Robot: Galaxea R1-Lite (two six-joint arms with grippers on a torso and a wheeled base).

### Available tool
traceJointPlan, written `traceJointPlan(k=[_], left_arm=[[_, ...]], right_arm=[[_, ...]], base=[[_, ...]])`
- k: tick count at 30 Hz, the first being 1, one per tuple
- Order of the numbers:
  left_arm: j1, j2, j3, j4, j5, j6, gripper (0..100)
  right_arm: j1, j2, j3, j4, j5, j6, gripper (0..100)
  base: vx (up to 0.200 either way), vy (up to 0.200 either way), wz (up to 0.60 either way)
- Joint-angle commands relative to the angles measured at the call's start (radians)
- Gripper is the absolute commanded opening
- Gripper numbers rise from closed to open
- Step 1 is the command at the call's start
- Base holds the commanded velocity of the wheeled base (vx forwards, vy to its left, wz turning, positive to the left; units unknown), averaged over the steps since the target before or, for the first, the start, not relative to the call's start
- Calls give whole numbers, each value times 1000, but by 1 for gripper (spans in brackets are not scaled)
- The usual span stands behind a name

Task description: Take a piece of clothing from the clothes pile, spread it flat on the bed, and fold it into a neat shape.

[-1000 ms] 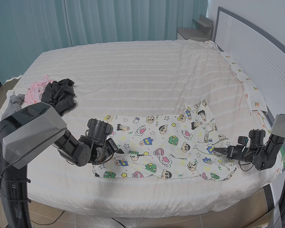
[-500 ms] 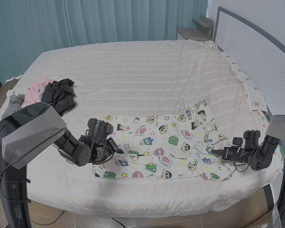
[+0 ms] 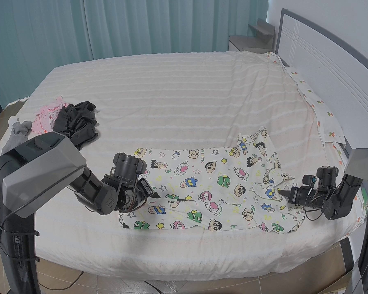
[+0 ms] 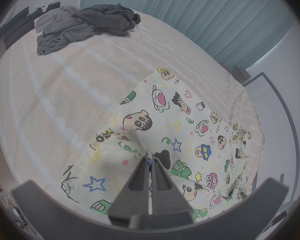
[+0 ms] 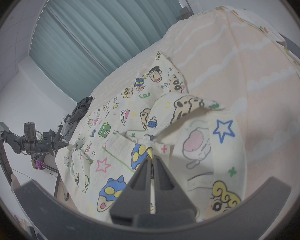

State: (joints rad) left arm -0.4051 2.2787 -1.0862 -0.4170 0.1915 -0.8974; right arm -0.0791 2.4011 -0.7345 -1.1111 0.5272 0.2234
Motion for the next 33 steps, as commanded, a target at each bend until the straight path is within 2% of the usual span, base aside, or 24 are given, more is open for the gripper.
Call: traceJointPlan(k=[1,12,20,33], left_arm=[[-4,-1,0,1,0,0,0],[-17,-2,-1,1,2,0,0],[-17,-2,-4,0,2,3,0],[-17,7,-26,-2,6,3,0]], right_arm=[[-10,-20,12,-42,0,2,0],[-24,-42,1,-56,-18,5,0],[-33,-33,-28,-141,-49,79,0],[-34,21,-105,-173,-70,93,0]], base=[[0,0,0],[0,0,0],[0,0,0],[0,0,0]])
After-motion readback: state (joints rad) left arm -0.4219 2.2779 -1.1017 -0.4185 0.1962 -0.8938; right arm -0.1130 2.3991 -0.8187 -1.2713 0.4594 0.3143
